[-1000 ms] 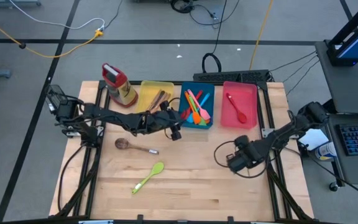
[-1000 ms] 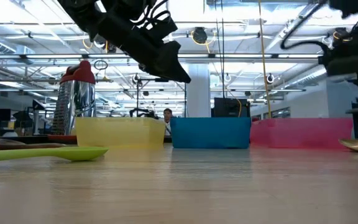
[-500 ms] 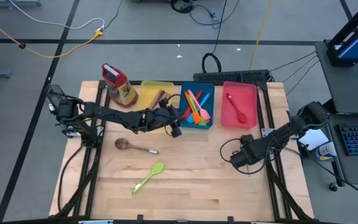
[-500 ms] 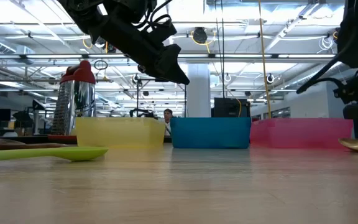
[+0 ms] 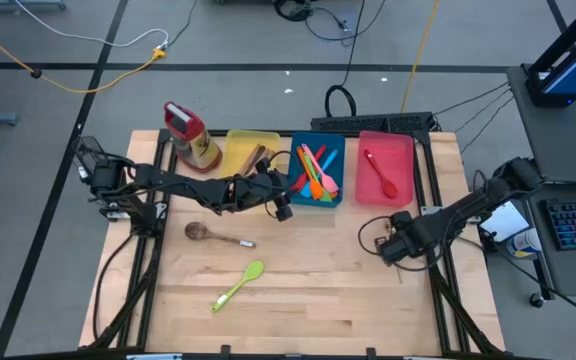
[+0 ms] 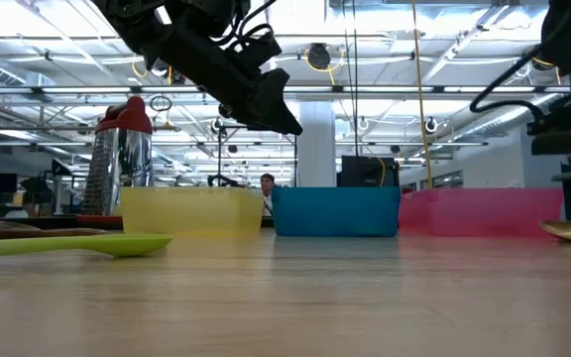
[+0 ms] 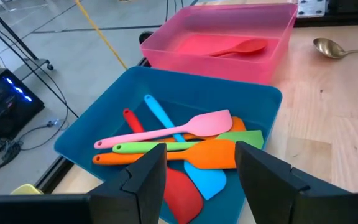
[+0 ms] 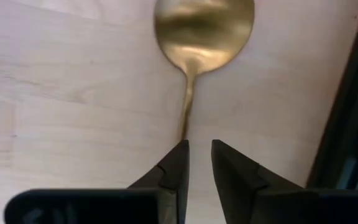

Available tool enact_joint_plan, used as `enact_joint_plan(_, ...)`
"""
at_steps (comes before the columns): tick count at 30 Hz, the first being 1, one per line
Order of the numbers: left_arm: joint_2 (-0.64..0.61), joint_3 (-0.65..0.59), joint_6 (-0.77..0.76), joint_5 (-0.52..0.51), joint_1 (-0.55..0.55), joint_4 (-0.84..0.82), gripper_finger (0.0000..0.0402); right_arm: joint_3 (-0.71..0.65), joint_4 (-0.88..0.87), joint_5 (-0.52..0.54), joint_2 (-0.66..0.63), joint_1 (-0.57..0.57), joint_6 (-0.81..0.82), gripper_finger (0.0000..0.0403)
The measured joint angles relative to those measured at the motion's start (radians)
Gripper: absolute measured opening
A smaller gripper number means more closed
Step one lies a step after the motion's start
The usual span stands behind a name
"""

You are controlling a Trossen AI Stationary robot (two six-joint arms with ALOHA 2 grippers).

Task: Pick & Place Kitchen Items
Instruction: Put the gold serving spoon into the pink bin

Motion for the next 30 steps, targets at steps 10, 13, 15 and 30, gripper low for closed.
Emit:
enact_joint_plan(10, 0.000, 0.000, -0.046, 0.000, -0.018, -0.027, 0.0196, 0.000, 0.010, 0.004, -0.027, 0.000, -0.018, 0.0100)
enact_joint_plan(13, 0.000, 0.000, -0.046, 0.000, -0.025, -0.045, 0.0196, 0.000, 0.026, 0.004, -0.013, 0.000, -0.014, 0.0113)
enact_joint_plan(15, 0.000, 0.000, -0.046, 0.000, -0.028, -0.054, 0.0196, -0.002, 0.043, 0.005, -0.001, 0.000, -0.014, 0.0119)
enact_joint_plan(30, 0.000, 0.000, -0.068, 0.000, -0.039, -0.054, 0.0196, -0.166, 0.223, 0.079, 0.011, 0.001, -0.143, 0.0054)
